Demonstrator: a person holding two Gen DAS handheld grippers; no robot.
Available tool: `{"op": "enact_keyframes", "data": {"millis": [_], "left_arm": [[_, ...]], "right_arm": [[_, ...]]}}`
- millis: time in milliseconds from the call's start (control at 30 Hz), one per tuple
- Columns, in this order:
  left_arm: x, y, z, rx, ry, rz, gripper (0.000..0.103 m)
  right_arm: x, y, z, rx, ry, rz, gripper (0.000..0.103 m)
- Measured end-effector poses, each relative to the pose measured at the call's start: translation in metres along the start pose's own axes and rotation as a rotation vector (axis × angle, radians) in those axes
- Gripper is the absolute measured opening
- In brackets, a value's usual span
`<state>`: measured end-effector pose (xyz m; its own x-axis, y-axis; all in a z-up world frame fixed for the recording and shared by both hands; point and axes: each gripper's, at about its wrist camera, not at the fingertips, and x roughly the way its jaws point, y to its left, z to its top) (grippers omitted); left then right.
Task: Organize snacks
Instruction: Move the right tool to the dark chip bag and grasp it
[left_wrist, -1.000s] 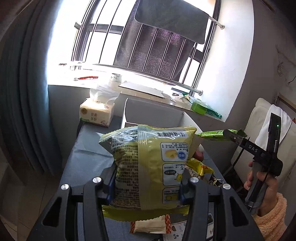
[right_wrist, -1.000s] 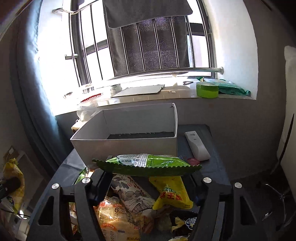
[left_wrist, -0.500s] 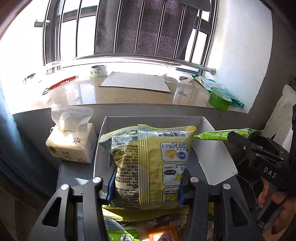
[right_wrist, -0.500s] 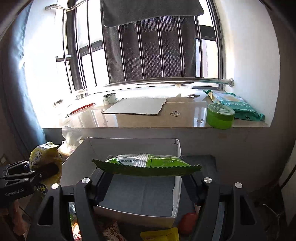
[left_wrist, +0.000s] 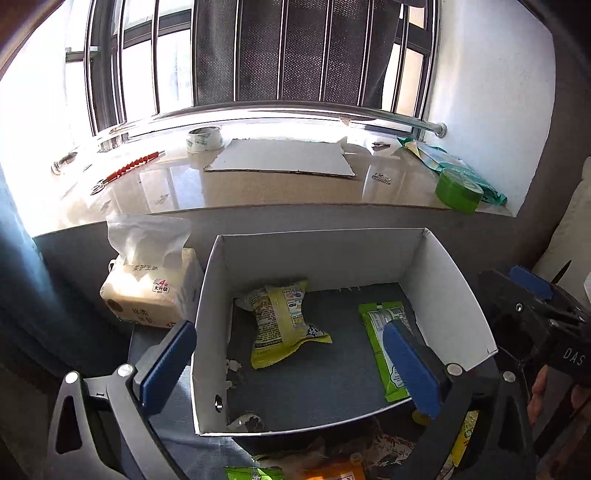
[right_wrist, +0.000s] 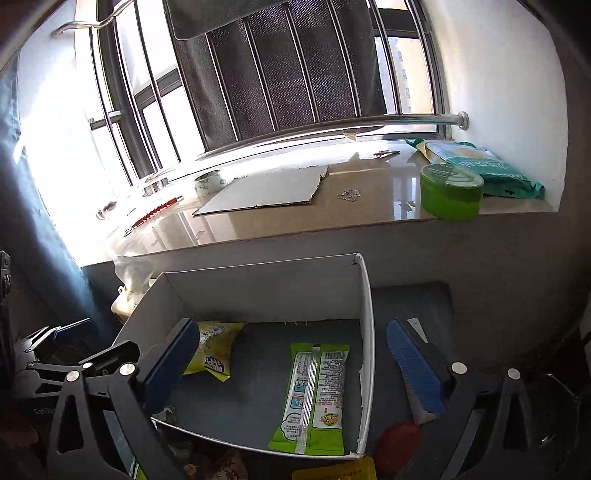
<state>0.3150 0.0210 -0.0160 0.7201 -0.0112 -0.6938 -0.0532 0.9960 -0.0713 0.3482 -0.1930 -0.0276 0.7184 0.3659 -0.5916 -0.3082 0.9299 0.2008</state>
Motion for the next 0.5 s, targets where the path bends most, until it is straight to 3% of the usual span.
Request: {"op": "enact_keyframes", "data": {"millis": [100, 233, 433, 500], "left_arm": [[-0.023, -0.002, -0.007, 0.013, -0.056, -0.021, 0.103], [-0.07, -0.012, -0.033, 0.125, -0.145, -0.014, 0.103], [-0.132, -0.006, -0.091, 0.056, -0.115, -0.195, 0.103], [-0.153, -0.007, -0.116, 0.037, -0.138, -0.195, 0.103]], "right_arm": [[-0.017, 0.0, 0.0, -0.001, -0.015, 0.014, 0.103], [-0.049, 0.004, -0.008, -0.013, -0.012, 0.126, 0.103], [-0.112, 0.005, -0.052, -0.054, 0.0, 0.216, 0.103], [-0.133, 0.0, -0.073, -0.059, -0.012, 0.205, 0.103]]}}
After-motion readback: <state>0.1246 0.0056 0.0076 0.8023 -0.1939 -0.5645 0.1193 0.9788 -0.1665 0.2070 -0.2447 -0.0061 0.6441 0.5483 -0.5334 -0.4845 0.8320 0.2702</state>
